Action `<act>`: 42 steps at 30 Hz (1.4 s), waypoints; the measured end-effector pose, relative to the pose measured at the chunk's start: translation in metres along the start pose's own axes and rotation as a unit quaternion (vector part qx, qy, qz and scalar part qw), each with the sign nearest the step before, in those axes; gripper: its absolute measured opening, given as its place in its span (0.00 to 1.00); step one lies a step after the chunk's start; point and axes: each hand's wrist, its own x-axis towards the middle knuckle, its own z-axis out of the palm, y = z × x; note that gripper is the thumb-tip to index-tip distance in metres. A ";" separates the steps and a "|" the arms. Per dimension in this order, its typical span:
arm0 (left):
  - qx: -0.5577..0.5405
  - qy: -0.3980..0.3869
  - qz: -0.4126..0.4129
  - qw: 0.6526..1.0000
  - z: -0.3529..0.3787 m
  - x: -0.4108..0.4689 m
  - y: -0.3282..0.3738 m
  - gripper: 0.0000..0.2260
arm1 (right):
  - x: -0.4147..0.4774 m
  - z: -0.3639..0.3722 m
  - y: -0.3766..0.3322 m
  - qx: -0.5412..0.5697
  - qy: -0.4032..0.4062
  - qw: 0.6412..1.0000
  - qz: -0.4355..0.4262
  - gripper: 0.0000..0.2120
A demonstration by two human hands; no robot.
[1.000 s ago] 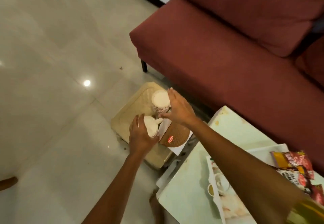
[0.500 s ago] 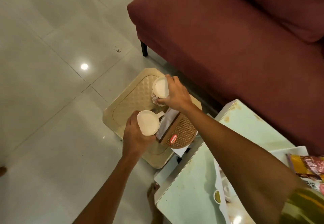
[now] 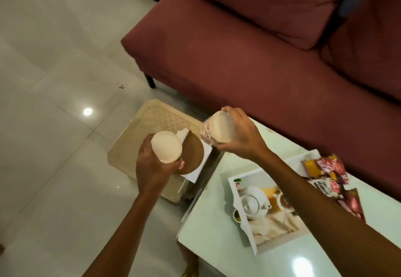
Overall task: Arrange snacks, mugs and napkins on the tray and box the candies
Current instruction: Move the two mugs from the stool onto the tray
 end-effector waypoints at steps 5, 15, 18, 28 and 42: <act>-0.009 -0.041 0.028 0.999 0.037 -0.051 0.046 0.42 | -0.111 -0.036 0.048 0.028 0.008 0.998 0.062 0.44; -0.020 -0.189 0.109 0.976 0.165 -0.117 0.086 0.35 | -0.255 -0.022 0.179 0.056 0.045 0.982 0.174 0.46; -0.022 -0.223 0.090 0.970 0.210 -0.125 0.086 0.36 | -0.266 -0.004 0.211 0.061 0.049 0.981 0.179 0.45; 0.012 -0.248 0.128 0.960 0.307 -0.135 0.066 0.40 | -0.260 0.039 0.263 0.058 -0.014 0.987 0.147 0.43; 0.023 -0.275 0.145 0.950 0.336 -0.143 0.069 0.41 | -0.258 0.036 0.282 0.052 -0.028 0.986 0.153 0.42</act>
